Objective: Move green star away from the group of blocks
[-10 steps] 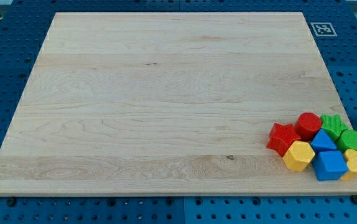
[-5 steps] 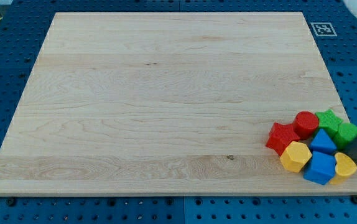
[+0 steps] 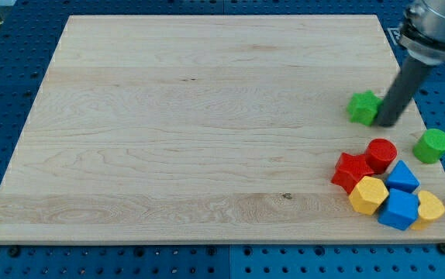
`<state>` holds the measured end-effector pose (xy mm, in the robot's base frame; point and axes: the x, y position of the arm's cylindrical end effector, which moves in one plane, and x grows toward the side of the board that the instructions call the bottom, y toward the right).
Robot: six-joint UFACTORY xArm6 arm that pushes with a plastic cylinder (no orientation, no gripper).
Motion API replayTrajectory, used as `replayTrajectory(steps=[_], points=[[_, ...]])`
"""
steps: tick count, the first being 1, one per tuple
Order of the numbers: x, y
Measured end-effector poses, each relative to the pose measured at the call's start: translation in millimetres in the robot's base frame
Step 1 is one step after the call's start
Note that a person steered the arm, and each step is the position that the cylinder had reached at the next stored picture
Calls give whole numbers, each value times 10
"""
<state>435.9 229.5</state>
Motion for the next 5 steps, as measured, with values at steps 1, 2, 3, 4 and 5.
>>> replayTrajectory(steps=[1,2,3,4,5], points=[[-304,-340],[-277,-414],[-500,-652],[-718,-945],[-718,-993]])
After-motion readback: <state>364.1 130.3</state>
